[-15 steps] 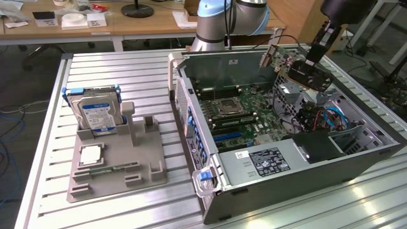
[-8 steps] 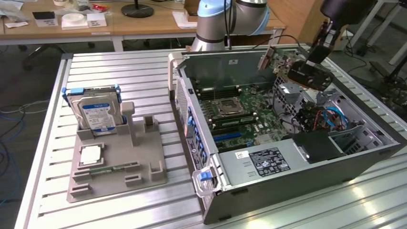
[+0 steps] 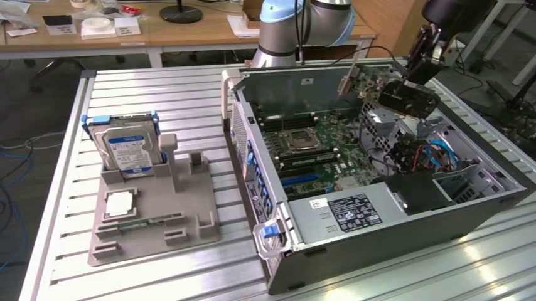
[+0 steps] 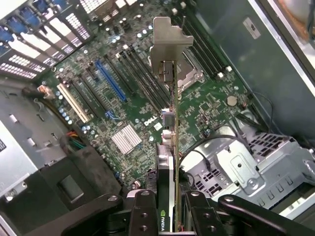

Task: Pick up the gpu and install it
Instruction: 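Insert the gpu into the slot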

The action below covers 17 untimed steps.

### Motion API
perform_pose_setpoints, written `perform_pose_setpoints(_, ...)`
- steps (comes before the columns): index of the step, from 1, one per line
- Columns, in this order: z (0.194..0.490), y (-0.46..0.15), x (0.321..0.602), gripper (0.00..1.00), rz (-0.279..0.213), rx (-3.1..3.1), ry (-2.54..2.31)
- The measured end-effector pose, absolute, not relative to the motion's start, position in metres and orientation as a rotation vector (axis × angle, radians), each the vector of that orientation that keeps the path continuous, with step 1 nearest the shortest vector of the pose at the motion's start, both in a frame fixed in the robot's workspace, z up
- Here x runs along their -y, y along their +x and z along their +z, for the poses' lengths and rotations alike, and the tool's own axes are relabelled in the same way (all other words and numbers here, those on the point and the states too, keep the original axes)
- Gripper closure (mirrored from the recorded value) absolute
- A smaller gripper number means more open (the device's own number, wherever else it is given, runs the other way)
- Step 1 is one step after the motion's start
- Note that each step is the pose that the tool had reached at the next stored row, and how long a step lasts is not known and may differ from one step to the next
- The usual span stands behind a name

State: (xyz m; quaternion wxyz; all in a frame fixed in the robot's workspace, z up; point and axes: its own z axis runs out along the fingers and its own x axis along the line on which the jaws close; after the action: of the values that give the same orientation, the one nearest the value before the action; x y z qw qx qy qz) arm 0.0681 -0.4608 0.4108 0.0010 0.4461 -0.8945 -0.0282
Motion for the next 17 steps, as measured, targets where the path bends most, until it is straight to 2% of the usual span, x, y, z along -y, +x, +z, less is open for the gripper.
perform_pose_setpoints(17, 0.4108, 0.0680, 0.4608, 0.73, -0.089, 2.795, 1.426)
